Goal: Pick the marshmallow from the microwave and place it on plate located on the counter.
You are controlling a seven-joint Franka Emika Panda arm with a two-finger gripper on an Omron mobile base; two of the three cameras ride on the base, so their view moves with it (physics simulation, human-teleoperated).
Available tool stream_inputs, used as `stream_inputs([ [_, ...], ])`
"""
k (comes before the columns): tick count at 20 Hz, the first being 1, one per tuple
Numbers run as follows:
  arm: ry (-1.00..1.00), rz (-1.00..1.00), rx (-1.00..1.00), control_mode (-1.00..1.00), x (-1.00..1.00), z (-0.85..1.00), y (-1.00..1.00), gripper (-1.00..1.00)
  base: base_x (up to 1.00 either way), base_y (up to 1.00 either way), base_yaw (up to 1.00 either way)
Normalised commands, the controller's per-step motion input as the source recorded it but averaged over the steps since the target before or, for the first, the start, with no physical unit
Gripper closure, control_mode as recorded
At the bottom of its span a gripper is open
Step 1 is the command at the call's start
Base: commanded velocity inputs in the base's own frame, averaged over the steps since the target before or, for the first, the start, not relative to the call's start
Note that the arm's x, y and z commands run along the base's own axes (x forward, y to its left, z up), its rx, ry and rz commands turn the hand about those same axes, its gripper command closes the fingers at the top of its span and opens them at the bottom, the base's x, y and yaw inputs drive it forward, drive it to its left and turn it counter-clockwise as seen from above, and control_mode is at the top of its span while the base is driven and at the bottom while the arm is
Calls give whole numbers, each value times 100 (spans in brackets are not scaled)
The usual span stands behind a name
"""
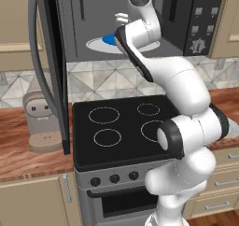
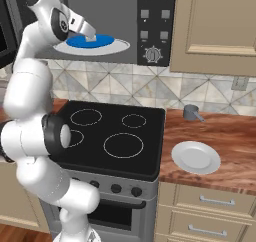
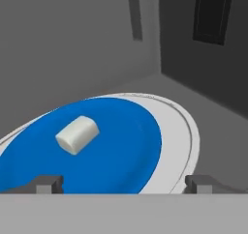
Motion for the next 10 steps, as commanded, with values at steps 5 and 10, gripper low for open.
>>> stream_inputs([
  [5, 0, 0, 0, -100, 36, -33, 21, -100, 0, 0, 0],
  [10, 3, 0, 0, -100, 38, -15, 32, -100, 0, 0, 0],
])
